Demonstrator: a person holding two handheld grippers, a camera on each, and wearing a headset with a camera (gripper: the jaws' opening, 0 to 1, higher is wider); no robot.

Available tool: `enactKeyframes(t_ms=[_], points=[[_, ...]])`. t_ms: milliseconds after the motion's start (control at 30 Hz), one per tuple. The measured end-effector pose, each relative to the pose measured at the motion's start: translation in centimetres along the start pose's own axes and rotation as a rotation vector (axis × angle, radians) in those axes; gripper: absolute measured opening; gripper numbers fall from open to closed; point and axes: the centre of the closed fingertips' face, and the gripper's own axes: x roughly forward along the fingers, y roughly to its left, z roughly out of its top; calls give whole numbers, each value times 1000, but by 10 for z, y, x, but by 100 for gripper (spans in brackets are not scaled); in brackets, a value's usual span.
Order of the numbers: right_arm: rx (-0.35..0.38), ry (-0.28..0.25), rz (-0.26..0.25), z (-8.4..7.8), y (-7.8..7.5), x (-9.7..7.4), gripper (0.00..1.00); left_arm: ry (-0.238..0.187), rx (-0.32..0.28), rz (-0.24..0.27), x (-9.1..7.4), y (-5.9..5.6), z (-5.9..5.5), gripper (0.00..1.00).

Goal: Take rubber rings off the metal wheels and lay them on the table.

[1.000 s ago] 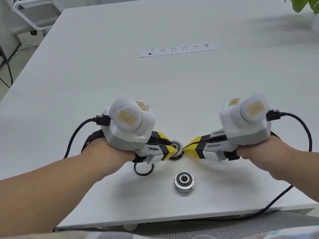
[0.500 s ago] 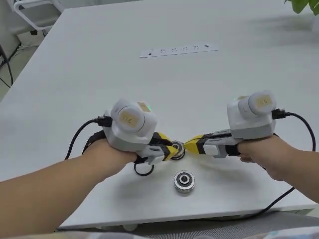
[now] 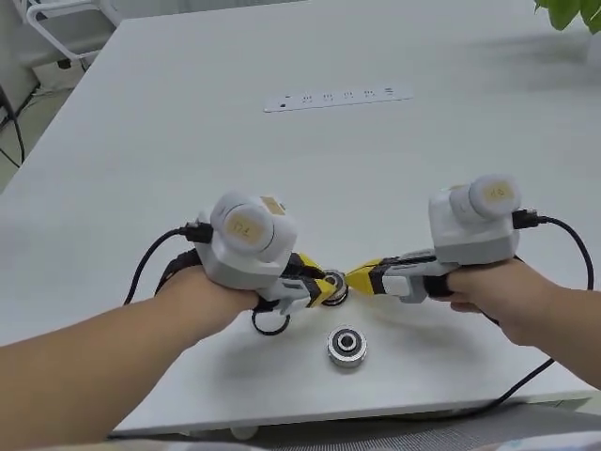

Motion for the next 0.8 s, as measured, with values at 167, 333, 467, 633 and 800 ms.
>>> enactKeyframes(t_ms=[167, 333, 467, 633, 800], points=[[-10, 4, 5, 0, 2, 1, 0, -1, -1, 2, 0, 0, 0, 13], [-24, 12, 16, 0, 5, 1, 0, 4, 3, 2, 0, -1, 0, 13], [-28, 11, 19, 0, 5, 1, 0, 7, 5, 6, -1, 0, -1, 13], [-25, 8, 24, 1, 6, 2, 0, 8, 3, 8, -1, 0, -1, 12], [-36, 5, 38, 2, 9, 4, 0, 13, 6, 9, 0, 0, -1, 12]])
